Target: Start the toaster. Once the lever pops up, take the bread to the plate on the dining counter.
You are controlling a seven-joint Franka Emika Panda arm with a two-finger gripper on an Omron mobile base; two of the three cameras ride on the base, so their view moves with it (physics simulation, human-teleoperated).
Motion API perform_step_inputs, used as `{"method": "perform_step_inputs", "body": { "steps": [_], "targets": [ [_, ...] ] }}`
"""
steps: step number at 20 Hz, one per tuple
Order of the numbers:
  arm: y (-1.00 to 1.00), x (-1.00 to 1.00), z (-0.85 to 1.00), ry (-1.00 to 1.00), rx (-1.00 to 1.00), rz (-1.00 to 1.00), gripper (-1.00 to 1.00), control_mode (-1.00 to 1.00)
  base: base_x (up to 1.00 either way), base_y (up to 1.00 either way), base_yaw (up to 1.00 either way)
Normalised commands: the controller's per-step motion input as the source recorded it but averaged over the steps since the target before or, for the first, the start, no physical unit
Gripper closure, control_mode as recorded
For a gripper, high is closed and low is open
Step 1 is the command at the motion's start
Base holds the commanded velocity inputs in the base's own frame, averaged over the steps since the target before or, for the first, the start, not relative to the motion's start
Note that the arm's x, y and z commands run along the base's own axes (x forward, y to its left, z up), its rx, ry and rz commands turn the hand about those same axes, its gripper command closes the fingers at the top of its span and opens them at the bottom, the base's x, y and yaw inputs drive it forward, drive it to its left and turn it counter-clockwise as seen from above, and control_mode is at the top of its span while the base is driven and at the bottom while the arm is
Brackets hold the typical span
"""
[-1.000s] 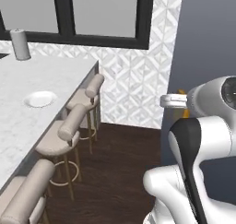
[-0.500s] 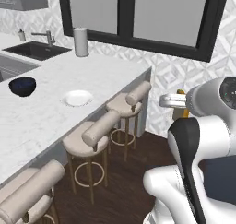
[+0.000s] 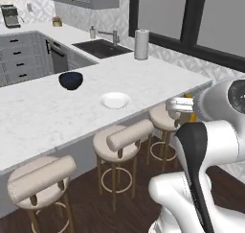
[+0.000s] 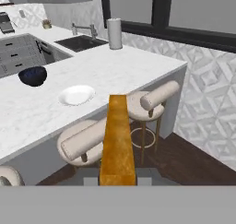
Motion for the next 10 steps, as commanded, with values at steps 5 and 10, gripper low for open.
{"method": "perform_step_inputs", "body": {
  "steps": [5, 10],
  "targets": [
    [0.0, 0.0, 0.0, 0.0, 0.0, 0.0, 1.0, 1.0, 0.43, -0.65, 0.51],
    [0.0, 0.0, 0.0, 0.0, 0.0, 0.0, 1.0, 1.0, 0.53, -0.85, 0.42]
  ]
}}
